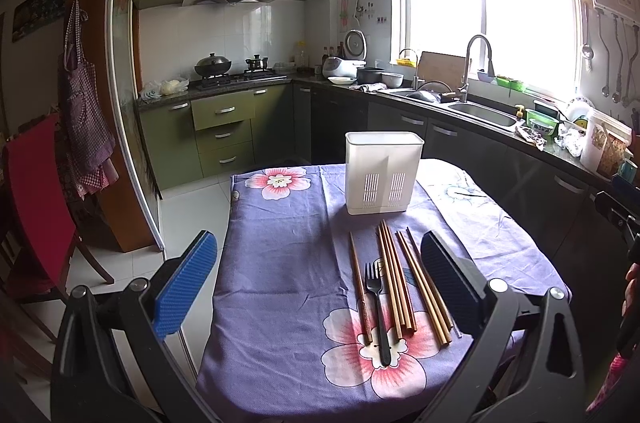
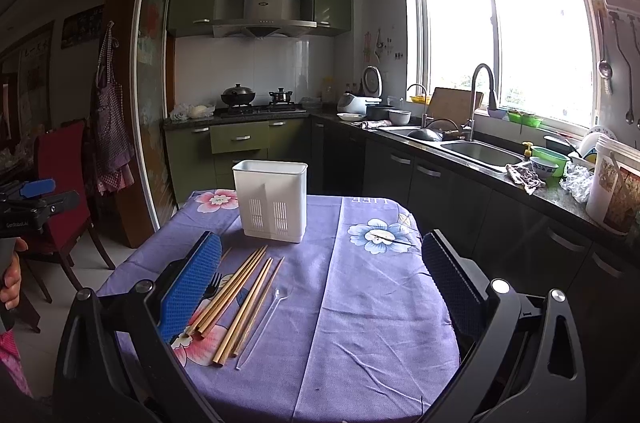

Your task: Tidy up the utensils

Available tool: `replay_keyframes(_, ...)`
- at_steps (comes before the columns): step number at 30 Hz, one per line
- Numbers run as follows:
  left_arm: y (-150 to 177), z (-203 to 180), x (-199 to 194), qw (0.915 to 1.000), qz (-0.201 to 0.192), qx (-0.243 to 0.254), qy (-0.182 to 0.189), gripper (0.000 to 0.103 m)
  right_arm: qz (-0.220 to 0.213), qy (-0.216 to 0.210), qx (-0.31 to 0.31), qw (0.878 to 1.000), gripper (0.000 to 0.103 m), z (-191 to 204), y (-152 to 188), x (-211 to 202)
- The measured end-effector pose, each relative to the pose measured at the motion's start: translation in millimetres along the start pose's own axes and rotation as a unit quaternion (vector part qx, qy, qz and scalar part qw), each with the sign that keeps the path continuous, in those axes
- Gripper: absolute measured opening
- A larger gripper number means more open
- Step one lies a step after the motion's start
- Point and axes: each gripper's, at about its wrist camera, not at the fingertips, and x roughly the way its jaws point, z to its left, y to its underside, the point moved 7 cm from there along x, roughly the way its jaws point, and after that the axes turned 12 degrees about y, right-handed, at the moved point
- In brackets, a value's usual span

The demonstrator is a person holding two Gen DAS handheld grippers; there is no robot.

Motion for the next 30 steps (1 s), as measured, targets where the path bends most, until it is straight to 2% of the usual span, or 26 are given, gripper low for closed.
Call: replay_keyframes(30, 4.3, -0.4, 5.5, 0.9999, 0.009, -0.001, 0.004, 0.097, 0.01, 0.002, 0.0, 1.0, 0.099, 1.8, 6.4, 8.2)
